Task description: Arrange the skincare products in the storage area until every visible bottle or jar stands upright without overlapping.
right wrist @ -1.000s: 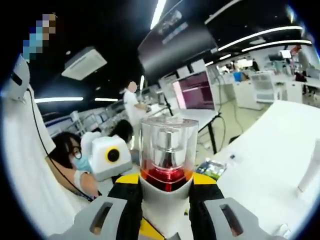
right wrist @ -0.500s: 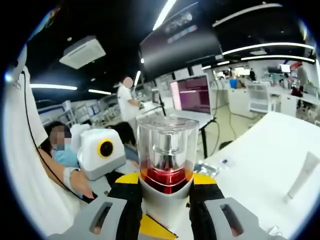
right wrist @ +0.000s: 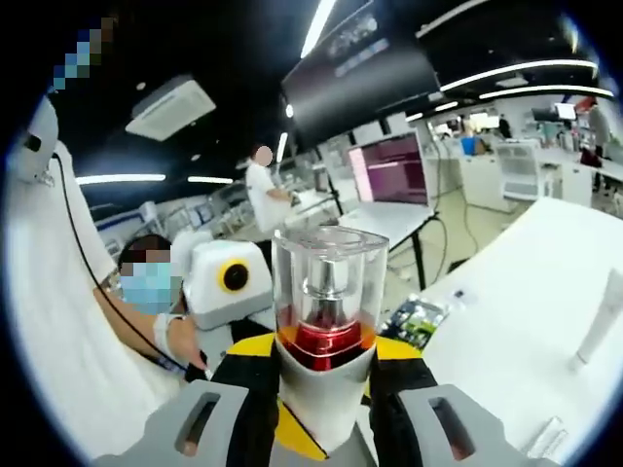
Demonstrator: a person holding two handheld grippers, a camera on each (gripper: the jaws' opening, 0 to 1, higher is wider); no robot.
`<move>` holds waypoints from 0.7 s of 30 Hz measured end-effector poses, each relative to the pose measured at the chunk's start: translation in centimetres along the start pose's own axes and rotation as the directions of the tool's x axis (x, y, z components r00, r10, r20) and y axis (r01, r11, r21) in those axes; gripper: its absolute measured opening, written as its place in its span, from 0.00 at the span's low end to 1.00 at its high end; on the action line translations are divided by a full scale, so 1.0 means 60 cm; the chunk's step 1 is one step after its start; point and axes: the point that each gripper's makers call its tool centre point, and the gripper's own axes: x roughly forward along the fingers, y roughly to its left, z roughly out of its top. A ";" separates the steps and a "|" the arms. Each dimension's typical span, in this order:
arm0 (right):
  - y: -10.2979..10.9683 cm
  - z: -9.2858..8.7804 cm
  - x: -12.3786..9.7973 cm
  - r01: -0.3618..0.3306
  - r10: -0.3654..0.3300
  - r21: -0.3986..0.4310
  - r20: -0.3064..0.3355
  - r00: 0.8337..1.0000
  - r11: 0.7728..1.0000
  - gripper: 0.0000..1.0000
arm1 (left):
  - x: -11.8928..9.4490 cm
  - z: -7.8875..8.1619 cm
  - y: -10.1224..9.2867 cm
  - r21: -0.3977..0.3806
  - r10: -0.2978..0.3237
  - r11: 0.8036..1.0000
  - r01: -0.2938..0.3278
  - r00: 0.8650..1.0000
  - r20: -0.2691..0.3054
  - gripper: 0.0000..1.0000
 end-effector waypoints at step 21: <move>-0.041 0.019 -0.049 0.094 -0.092 -0.022 0.105 0.990 0.995 0.29 | 0.020 -0.006 0.004 0.115 0.212 0.972 -0.205 0.976 -0.051 0.26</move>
